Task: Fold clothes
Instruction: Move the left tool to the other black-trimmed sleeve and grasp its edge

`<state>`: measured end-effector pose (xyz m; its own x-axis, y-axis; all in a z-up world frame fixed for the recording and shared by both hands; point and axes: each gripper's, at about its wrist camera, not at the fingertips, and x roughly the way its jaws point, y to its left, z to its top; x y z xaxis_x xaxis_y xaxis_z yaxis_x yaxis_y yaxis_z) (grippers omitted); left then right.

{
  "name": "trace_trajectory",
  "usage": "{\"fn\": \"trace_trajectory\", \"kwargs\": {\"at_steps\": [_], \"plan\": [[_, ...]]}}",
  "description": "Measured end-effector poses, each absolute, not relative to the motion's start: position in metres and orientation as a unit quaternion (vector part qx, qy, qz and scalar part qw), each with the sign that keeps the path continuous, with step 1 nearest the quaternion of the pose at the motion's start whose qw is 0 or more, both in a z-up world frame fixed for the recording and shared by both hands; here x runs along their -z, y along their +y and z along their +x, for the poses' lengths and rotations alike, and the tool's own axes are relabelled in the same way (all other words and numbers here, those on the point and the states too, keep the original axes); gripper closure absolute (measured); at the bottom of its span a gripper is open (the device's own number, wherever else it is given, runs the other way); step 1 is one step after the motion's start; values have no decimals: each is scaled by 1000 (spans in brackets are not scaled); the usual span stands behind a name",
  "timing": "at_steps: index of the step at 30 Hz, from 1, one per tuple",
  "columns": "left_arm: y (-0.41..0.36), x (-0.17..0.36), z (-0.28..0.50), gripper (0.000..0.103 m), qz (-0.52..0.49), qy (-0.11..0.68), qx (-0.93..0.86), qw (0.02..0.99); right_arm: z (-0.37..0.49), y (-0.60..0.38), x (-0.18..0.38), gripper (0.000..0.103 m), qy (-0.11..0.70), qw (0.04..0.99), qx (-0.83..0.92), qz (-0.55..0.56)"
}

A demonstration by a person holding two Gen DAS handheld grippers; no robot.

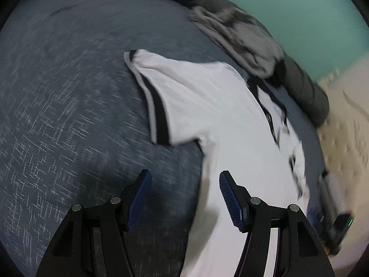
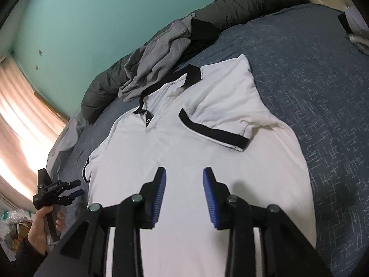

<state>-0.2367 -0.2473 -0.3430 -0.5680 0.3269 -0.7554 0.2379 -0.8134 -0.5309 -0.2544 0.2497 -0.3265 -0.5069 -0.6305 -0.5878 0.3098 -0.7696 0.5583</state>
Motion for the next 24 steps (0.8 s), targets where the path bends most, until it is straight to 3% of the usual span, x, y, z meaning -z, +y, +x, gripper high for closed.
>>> {"fn": "trace_trajectory", "kwargs": {"at_steps": [11,24], "plan": [[-288,342,-299,38,-471,-316,-822,-43,-258,249,323,68,-226,305,835,399],[-284,349,-327,41,-472,-293,-830,-53,-264,256,330,67,-250,300,829,401]]}}
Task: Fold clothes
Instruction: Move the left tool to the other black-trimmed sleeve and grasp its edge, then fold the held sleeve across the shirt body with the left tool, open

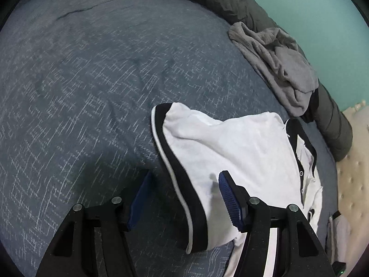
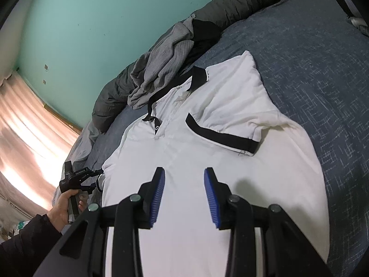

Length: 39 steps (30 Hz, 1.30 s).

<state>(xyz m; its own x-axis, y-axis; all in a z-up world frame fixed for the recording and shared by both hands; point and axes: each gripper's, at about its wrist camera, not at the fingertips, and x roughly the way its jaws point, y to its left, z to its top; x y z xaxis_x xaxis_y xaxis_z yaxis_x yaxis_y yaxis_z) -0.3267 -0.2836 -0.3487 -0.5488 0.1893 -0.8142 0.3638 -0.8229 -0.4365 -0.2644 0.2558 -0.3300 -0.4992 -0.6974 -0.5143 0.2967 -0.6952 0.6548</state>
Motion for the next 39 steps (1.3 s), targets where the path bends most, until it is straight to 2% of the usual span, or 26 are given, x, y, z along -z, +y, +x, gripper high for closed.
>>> {"fn": "trace_trajectory", "kwargs": {"at_steps": [3,4,5,12,16,17,23,28,32,39], "plan": [[-284,346,-328,56,468,288,833,61,-265,259,329,67,-257,297,829,398],[-283,345,-327,66,463,288,836,60,-266,260,329,66,-258,296,829,399],[-282,343,-327,71,463,286,837,55,-266,260,330,66,-260,296,828,399],[-274,349,-330,72,471,279,836,45,-267,263,328,66,-268,294,827,397],[-269,343,-330,95,472,261,841,40,-267,265,327,65,-272,295,826,397],[-267,339,-329,97,470,254,844,38,-267,266,327,65,-273,295,825,397],[-235,303,-340,99,454,222,863,8,-268,269,326,65,-285,296,823,393],[-174,272,-347,99,449,126,884,-24,-268,273,323,65,-294,296,822,387],[-115,277,-353,98,473,45,878,-58,-269,277,322,65,-302,296,820,386],[-66,298,-340,97,506,29,858,-88,-270,282,325,65,-321,294,813,387]]}}
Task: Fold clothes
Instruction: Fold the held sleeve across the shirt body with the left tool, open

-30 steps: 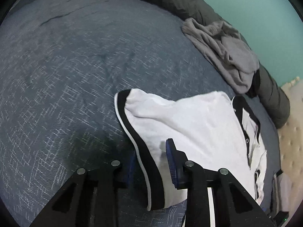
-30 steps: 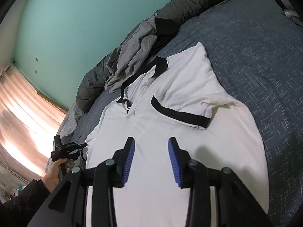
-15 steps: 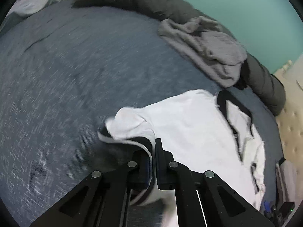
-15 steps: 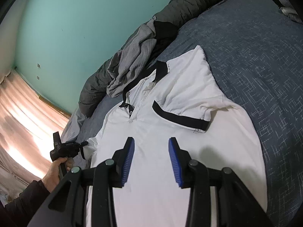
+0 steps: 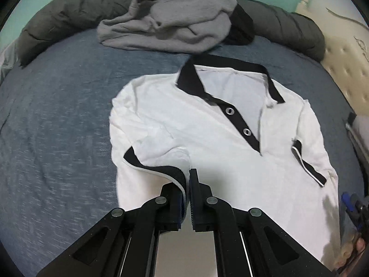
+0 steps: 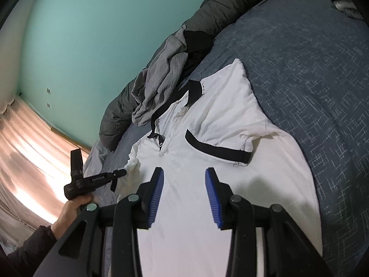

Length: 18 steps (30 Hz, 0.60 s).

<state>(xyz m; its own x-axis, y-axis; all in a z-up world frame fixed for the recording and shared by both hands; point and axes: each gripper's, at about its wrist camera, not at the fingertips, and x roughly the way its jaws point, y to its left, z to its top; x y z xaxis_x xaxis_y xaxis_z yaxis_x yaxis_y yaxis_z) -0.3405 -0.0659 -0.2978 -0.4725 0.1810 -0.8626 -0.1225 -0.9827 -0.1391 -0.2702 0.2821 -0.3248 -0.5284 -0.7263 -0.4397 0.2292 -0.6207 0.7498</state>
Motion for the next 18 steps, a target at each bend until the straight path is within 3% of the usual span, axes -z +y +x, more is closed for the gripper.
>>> {"fn": "trace_trajectory", "kwargs": {"at_steps": [1,3,4,5,9,18], "plan": [[-67,296,-338,95,-507,-33,-856,91,-270,283,324,65,-323,294,812,386],[-69,291,-334,78,-510,-39,-854,95,-270,284,323,65,-326,294,812,384],[-71,288,-332,61,-509,-37,-855,95,-270,285,323,65,-327,293,812,384],[-72,284,-330,55,-508,-33,-856,95,-270,285,323,65,-329,293,812,383],[-85,271,-327,55,-496,-25,-865,79,-270,286,324,65,-335,292,810,384],[-121,300,-354,55,-511,-116,-851,44,-270,287,325,65,-339,288,808,385]]}}
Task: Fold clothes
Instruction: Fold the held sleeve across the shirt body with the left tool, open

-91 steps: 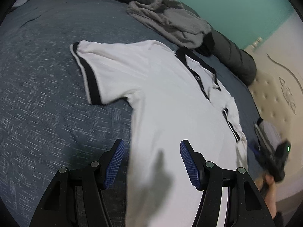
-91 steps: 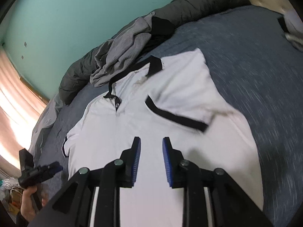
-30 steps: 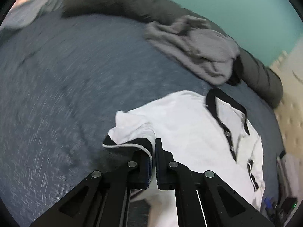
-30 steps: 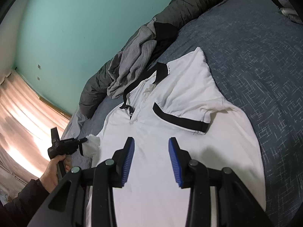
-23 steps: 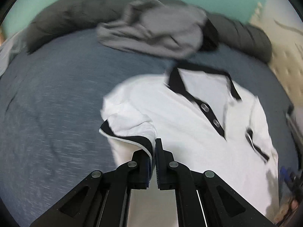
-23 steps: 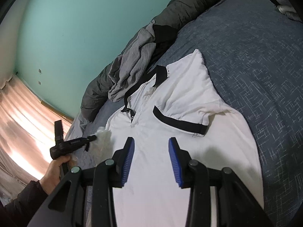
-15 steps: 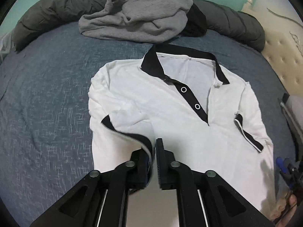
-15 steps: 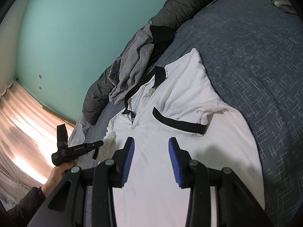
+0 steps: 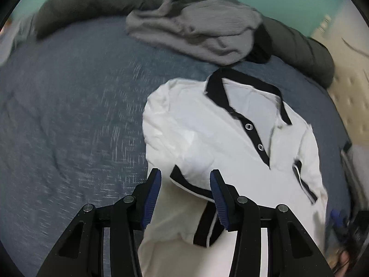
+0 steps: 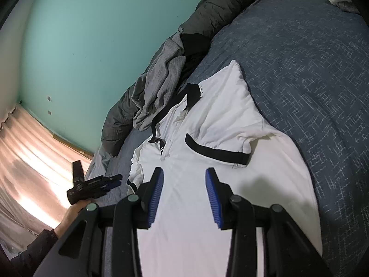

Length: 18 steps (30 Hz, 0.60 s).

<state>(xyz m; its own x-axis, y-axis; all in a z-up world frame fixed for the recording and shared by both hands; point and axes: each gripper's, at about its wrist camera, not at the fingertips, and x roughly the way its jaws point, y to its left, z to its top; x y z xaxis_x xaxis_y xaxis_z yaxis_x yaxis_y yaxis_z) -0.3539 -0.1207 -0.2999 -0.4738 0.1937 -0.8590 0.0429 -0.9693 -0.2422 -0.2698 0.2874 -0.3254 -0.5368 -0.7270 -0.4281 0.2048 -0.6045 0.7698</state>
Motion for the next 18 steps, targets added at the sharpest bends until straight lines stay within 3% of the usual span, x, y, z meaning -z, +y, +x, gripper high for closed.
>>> {"fn": "trace_trajectory", "kwargs": {"at_steps": [6,7,8,10,18], "plan": [[-117,324,-369,55,-521,-109,-846,35,-273,289,330,64,-345,285,805,389],[-117,324,-369,63,-519,-107,-847,35,-273,289,331,64,-346,284,805,390],[-115,324,-369,77,-517,-105,-849,34,-274,290,332,64,-346,284,804,391],[-111,321,-368,88,-512,-92,-853,33,-274,290,333,64,-348,283,803,392],[-87,305,-365,92,-501,-41,-864,38,-273,291,332,64,-350,284,802,391]]}}
